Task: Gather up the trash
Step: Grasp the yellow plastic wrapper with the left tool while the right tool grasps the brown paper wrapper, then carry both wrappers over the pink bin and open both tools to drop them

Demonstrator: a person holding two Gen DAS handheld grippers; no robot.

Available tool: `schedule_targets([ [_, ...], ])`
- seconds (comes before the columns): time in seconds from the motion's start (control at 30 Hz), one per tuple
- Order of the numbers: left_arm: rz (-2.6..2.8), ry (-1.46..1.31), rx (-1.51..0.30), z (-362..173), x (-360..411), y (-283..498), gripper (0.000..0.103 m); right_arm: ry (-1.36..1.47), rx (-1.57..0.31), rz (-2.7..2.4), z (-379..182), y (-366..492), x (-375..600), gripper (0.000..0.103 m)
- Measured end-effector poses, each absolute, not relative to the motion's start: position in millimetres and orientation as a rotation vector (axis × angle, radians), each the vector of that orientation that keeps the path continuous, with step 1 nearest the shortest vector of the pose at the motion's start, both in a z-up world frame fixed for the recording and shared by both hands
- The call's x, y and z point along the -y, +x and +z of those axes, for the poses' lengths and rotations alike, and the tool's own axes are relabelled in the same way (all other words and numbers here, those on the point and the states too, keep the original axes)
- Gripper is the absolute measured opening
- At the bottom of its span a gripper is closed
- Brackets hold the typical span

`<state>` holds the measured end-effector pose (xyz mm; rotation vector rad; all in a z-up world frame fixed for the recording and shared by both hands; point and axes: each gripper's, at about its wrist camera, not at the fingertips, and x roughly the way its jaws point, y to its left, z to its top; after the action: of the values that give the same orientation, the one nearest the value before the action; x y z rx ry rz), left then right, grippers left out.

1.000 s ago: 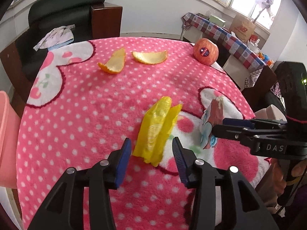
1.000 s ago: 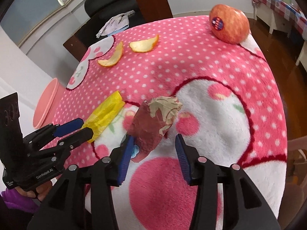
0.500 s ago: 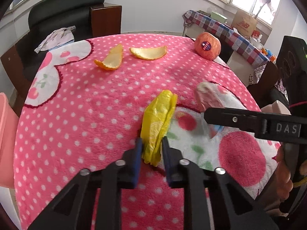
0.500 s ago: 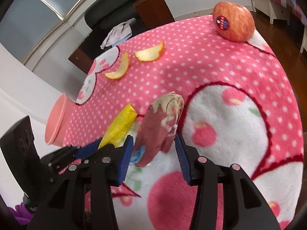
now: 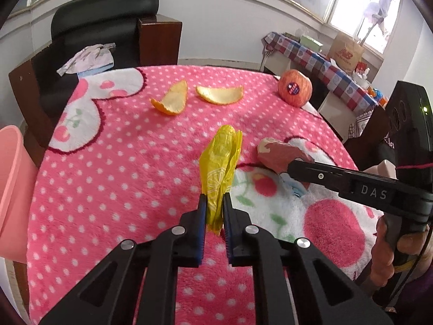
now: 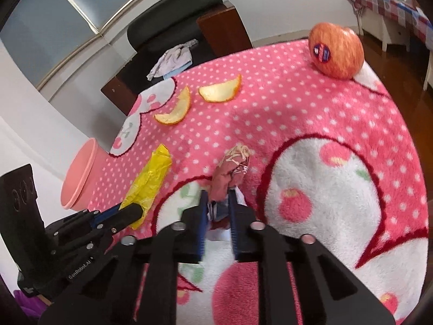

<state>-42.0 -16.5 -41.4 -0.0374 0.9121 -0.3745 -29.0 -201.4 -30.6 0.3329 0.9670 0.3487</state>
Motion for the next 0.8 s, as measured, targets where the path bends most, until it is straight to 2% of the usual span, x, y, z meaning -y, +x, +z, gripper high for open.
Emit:
schedule_targets([
  [0.4, -0.284, -0.068, -0.79, -9.2, -25.3, -48.4, 0.011, 0.285, -0.813, 0.454, 13.4, -36.4, 175.1, 0.01],
  [0.8, 0.038, -0.103, -0.653, 30.5, -141.6, -72.1, 0.011, 0.149, -0.758, 0.794, 59.8, -6.8, 37.6, 0.01],
])
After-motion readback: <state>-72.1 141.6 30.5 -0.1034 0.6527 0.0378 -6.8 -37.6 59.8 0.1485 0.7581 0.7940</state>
